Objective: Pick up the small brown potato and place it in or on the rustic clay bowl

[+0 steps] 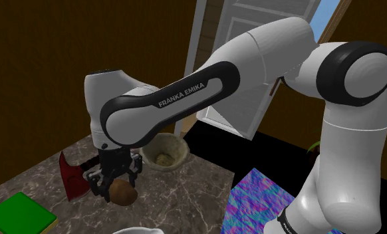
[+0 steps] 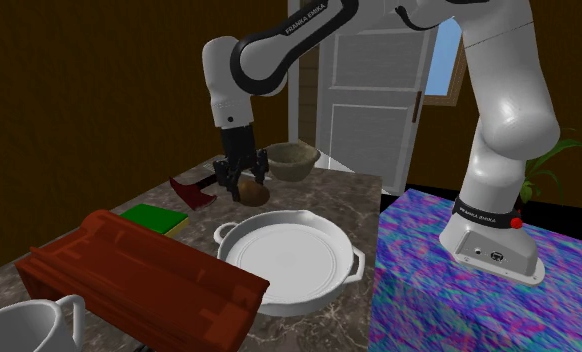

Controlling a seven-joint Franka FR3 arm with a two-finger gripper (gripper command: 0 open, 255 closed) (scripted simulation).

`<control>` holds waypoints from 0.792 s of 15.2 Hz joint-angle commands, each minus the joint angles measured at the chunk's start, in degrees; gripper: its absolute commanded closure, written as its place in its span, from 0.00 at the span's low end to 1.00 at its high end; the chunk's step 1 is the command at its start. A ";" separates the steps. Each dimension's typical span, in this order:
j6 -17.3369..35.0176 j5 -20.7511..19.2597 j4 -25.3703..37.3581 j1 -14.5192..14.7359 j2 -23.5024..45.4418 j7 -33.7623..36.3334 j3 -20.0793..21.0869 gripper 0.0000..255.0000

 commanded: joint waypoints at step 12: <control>-3.84 1.03 1.78 -0.42 -2.25 -0.16 0.54 1.00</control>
